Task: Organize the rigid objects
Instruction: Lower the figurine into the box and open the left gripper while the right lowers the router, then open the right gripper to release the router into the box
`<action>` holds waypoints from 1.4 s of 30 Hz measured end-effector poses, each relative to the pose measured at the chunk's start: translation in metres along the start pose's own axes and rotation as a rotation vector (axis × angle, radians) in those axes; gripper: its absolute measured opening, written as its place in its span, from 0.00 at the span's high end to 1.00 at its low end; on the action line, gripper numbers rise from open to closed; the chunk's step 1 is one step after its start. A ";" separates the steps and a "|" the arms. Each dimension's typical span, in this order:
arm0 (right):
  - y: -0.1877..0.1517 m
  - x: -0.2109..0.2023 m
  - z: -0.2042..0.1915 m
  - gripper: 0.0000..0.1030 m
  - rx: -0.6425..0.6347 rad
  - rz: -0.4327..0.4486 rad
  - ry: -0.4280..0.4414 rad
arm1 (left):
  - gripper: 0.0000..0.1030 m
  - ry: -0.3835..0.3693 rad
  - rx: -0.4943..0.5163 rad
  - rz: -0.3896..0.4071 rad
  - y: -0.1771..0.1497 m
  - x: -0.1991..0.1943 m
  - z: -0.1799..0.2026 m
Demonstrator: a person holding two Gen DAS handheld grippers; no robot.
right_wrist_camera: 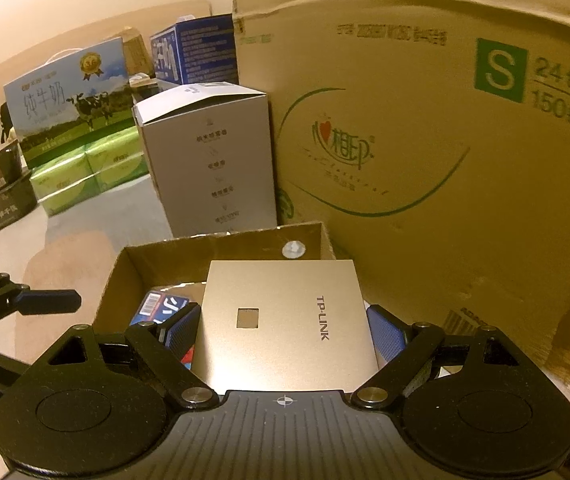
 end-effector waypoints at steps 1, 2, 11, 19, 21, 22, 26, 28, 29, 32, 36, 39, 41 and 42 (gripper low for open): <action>0.001 0.002 -0.001 0.15 0.002 0.000 0.004 | 0.24 0.000 -0.001 -0.001 0.000 0.001 -0.001; 0.003 0.004 -0.002 0.15 0.004 0.000 0.007 | 0.24 -0.001 -0.002 -0.001 0.000 0.001 -0.001; 0.007 0.014 -0.006 0.15 0.036 0.033 0.066 | 0.24 -0.004 0.001 0.001 -0.002 0.004 -0.004; 0.000 -0.001 0.001 0.15 0.050 0.039 0.025 | 0.19 0.010 -0.005 0.007 -0.007 -0.003 -0.005; -0.004 -0.007 0.003 0.15 0.052 0.037 0.019 | 0.17 0.012 -0.004 0.007 -0.008 -0.006 -0.004; -0.005 -0.010 0.004 0.15 0.053 0.036 0.016 | 0.16 0.014 -0.005 0.007 -0.009 -0.008 -0.003; -0.015 -0.025 0.004 0.15 0.058 0.033 0.004 | 0.10 0.022 -0.012 0.011 -0.013 -0.018 -0.001; -0.021 -0.033 0.002 0.15 0.060 0.027 0.002 | 0.08 0.025 -0.010 0.013 -0.016 -0.024 0.000; -0.023 -0.037 0.001 0.15 0.061 0.026 -0.002 | 0.07 0.025 -0.011 0.013 -0.017 -0.027 0.001; -0.031 -0.047 -0.003 0.15 0.058 0.019 -0.006 | 0.05 0.028 -0.014 0.017 -0.021 -0.036 0.003; -0.039 -0.060 -0.006 0.14 0.064 0.015 -0.015 | 0.03 0.030 -0.014 0.018 -0.026 -0.049 0.008; -0.043 -0.070 -0.008 0.14 0.070 0.008 -0.018 | 0.01 0.036 -0.022 0.021 -0.030 -0.059 0.013; -0.046 -0.078 -0.009 0.14 0.070 0.009 -0.020 | 0.01 0.048 -0.032 0.025 -0.034 -0.066 0.016; -0.047 -0.082 -0.010 0.14 0.071 0.011 -0.023 | 0.01 0.048 -0.037 0.027 -0.036 -0.070 0.017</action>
Point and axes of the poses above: each gripper's, at about its wrist camera, not at the fingertips, and x roughly the way its jaws point, z to its right, y to its top, the point moved 1 cm from there along x, roughly the way its jaws point, and after that the axes turned 7 degrees about -z, right-handed, at the moved point
